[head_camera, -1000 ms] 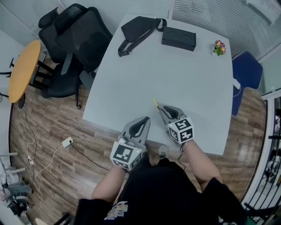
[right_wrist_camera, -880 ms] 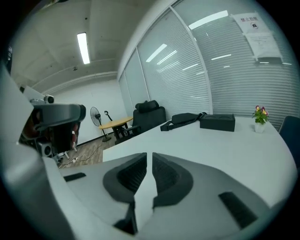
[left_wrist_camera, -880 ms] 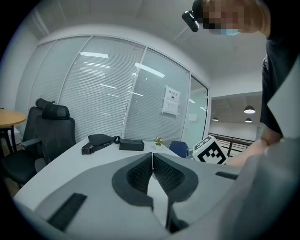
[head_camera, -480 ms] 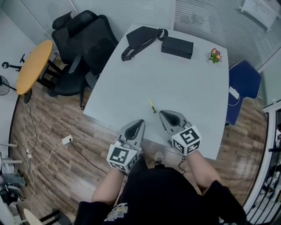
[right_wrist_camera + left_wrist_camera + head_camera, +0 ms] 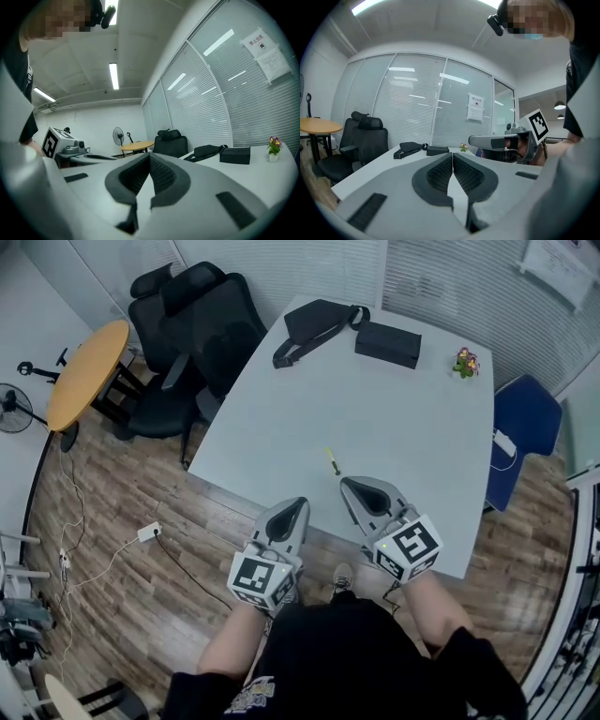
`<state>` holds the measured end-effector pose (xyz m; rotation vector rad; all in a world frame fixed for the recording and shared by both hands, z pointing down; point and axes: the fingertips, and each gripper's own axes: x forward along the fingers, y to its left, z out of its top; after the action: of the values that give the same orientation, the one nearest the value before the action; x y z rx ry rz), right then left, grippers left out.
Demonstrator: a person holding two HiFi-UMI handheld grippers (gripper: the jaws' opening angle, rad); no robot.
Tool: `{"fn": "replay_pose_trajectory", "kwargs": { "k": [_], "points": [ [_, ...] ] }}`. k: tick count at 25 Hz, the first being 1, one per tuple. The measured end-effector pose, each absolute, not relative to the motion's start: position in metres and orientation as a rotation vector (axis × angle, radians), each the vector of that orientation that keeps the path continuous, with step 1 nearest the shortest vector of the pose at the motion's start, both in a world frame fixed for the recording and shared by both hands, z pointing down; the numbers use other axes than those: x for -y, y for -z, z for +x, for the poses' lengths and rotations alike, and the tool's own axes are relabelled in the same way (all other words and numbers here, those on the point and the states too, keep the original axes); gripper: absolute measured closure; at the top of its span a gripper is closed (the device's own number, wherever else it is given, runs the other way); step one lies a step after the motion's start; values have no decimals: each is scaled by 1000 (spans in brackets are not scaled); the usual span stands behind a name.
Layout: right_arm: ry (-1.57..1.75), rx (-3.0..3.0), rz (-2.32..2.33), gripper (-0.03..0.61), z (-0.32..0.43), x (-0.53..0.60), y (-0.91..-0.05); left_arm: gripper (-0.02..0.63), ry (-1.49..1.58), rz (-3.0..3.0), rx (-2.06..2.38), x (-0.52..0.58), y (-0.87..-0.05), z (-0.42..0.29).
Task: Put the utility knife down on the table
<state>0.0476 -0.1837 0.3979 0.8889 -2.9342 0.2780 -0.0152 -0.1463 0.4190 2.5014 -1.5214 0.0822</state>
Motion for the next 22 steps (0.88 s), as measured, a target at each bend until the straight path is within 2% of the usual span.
{"fn": "replay_pose_trajectory", "kwargs": {
  "k": [22],
  "points": [
    [-263,2723,1356,575,-11,78,-402,607,-20,2731,1127,66,-409,-83]
  ]
}}
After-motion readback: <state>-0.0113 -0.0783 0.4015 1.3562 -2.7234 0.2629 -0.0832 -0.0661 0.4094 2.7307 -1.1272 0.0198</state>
